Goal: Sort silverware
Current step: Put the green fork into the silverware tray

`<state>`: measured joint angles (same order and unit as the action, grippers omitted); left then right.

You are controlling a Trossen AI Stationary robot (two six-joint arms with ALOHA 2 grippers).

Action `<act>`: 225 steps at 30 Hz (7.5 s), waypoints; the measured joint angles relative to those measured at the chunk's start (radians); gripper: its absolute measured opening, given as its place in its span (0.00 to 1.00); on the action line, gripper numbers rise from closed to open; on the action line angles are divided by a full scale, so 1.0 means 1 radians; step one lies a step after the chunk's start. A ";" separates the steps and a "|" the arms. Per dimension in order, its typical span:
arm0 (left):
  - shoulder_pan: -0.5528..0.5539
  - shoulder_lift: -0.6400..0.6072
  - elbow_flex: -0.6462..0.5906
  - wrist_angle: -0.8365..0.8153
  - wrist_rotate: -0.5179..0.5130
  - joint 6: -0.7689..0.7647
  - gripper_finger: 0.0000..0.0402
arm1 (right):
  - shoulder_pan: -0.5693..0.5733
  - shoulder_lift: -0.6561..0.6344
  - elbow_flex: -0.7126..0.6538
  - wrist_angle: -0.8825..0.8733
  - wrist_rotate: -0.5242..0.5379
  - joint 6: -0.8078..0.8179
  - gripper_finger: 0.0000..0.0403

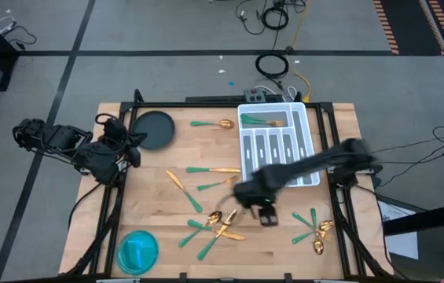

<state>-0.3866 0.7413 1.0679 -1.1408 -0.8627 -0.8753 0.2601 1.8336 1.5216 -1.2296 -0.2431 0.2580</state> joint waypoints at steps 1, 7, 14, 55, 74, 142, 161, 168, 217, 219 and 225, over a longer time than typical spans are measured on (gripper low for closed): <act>0.000 0.000 0.000 0.000 0.000 0.001 0.04 | 0.022 -0.076 -0.095 0.067 0.002 0.097 0.46; 0.000 0.000 0.000 -0.001 -0.008 0.001 0.04 | 0.144 -0.418 -0.504 0.255 0.091 0.702 0.46; 0.000 0.000 0.000 0.006 -0.021 -0.001 0.04 | 0.285 -0.498 -0.700 0.321 0.086 1.010 0.46; 0.000 0.009 0.000 0.005 -0.032 -0.009 0.04 | 0.454 -0.357 -0.875 0.555 0.035 1.175 0.05; 0.000 0.009 0.000 -0.028 -0.032 0.000 0.04 | 0.437 -0.354 -0.561 0.253 0.105 1.151 0.00; 0.000 0.025 0.000 0.035 -0.090 -0.122 0.04 | -0.773 -0.297 0.190 0.107 0.237 -0.519 0.00; 0.000 0.062 0.000 0.034 -0.150 -0.168 0.04 | -1.047 -0.086 0.189 0.243 0.105 -0.829 0.00; 0.000 0.062 0.000 0.033 -0.167 -0.168 0.04 | -1.055 -0.020 0.189 0.204 0.109 -0.987 0.00; 0.001 0.063 0.000 0.032 -0.209 -0.168 0.04 | -1.073 0.309 0.189 0.243 0.080 -1.119 0.00; 0.001 0.063 0.000 0.033 -0.209 -0.168 0.04 | -1.077 0.309 0.189 0.243 0.076 -1.119 0.00; 0.001 0.063 0.000 0.032 -0.213 -0.168 0.04 | -1.089 0.314 0.189 0.239 0.052 -1.118 0.00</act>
<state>-0.3859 0.8047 1.0679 -1.1084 -1.0758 -1.0435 -0.8290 2.1475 1.7111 -0.9911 -0.1914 -0.8600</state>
